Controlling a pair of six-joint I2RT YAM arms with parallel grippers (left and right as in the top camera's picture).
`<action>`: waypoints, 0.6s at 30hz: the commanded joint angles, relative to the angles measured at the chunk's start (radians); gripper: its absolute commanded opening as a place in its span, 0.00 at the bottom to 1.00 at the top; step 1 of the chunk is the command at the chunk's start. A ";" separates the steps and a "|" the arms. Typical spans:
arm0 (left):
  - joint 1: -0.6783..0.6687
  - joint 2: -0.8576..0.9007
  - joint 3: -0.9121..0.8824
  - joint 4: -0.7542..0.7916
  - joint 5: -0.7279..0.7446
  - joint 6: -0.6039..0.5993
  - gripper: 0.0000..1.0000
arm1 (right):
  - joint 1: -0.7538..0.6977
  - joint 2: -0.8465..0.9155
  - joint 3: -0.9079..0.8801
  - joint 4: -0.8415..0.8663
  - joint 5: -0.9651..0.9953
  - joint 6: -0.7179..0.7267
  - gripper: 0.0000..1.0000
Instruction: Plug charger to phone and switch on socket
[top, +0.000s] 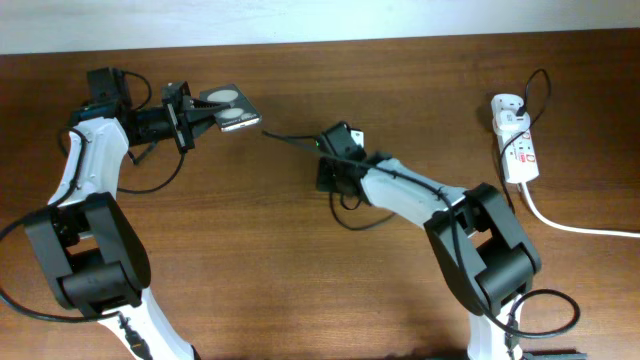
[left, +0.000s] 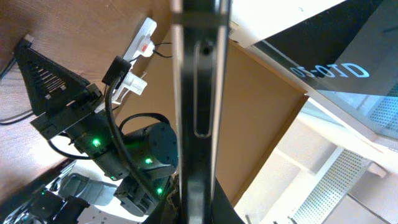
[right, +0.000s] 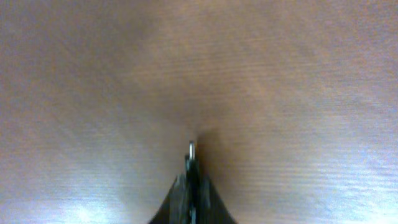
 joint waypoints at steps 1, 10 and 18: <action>0.002 0.010 0.005 0.002 0.055 0.056 0.00 | -0.042 0.011 0.180 -0.257 0.033 -0.282 0.04; -0.069 0.010 0.005 0.002 -0.032 0.086 0.00 | -0.091 0.025 0.153 -0.414 -0.001 -0.360 0.04; -0.092 0.010 0.005 0.002 -0.054 0.085 0.00 | -0.116 0.105 0.145 -0.410 -0.064 -0.357 0.04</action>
